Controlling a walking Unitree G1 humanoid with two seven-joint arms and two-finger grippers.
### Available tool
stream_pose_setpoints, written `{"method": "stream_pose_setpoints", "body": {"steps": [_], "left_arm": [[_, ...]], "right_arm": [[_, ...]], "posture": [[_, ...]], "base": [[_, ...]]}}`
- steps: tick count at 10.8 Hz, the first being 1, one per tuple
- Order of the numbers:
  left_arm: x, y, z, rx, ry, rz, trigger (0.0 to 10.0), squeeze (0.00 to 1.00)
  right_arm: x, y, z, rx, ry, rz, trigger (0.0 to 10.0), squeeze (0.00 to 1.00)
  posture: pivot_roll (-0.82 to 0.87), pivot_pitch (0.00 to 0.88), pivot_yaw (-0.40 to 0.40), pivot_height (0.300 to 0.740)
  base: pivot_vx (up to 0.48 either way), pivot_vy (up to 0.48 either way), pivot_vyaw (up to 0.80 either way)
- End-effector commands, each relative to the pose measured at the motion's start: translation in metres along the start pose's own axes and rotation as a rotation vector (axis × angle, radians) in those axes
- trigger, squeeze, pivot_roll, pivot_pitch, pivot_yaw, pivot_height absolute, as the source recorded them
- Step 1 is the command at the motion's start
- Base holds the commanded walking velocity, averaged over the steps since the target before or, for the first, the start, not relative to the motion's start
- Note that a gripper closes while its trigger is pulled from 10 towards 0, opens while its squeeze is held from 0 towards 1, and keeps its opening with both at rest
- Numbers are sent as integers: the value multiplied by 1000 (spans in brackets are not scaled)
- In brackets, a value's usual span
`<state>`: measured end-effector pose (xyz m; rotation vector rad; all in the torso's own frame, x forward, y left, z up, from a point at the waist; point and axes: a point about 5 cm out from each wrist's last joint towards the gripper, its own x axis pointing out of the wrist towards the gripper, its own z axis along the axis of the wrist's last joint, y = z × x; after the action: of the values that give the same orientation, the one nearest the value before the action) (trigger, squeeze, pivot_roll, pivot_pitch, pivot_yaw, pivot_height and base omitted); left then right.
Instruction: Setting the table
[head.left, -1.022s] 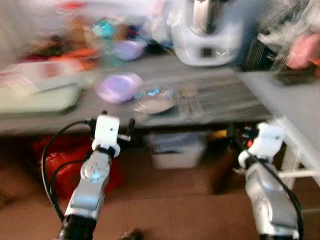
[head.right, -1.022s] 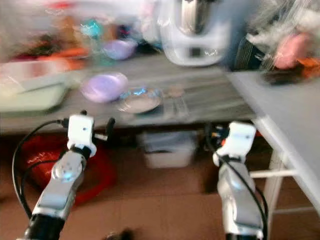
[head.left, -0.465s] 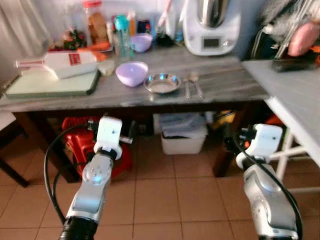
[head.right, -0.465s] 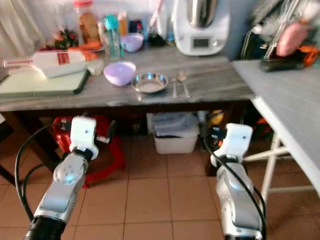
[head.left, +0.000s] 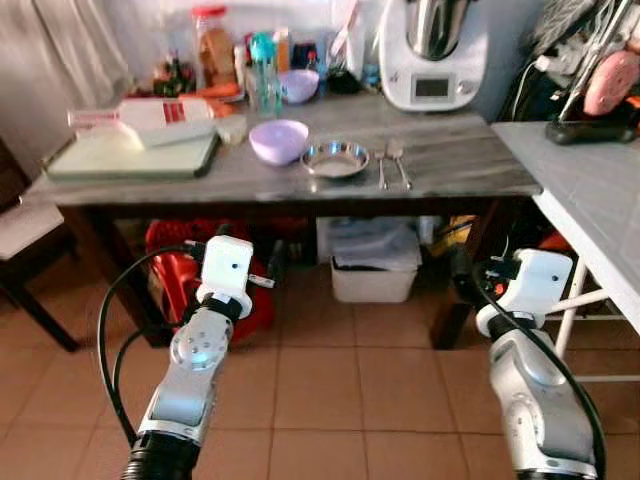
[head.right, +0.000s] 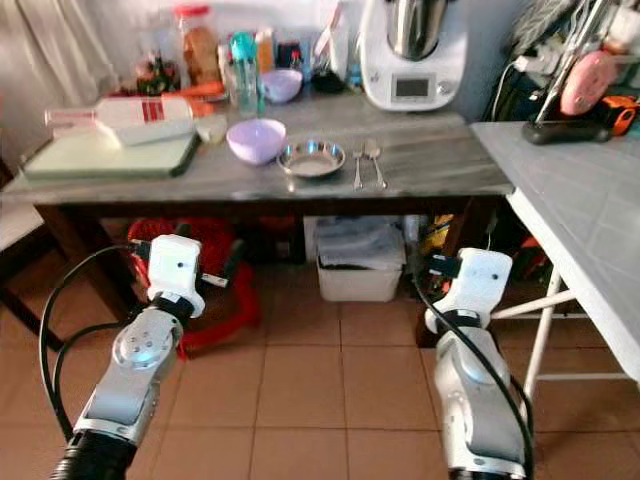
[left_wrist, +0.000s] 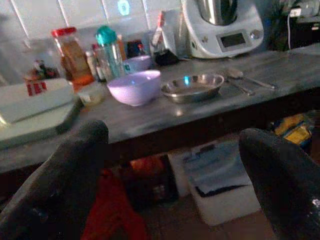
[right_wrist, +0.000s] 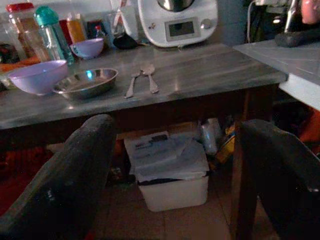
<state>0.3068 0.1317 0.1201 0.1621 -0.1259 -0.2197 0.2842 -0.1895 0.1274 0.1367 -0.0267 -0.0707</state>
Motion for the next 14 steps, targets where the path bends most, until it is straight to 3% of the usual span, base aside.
{"method": "stream_pose_setpoints", "body": {"steps": [1,5,14], "left_arm": [[1,2,3,1,-10,-8,10000,0],[3,5,6,0,-24,-16,10000,0],[2,2,4,-17,-16,-36,10000,0]], "right_arm": [[1,3,3,-7,-6,8,10000,0],[2,7,0,-18,12,24,10000,0],[-4,11,-5,-14,25,28,10000,0]], "posture": [[-11,0,18,740],[-3,0,17,740],[-7,0,19,740]], "base": [[0,0,0],[0,-193,0],[0,-390,45]]}}
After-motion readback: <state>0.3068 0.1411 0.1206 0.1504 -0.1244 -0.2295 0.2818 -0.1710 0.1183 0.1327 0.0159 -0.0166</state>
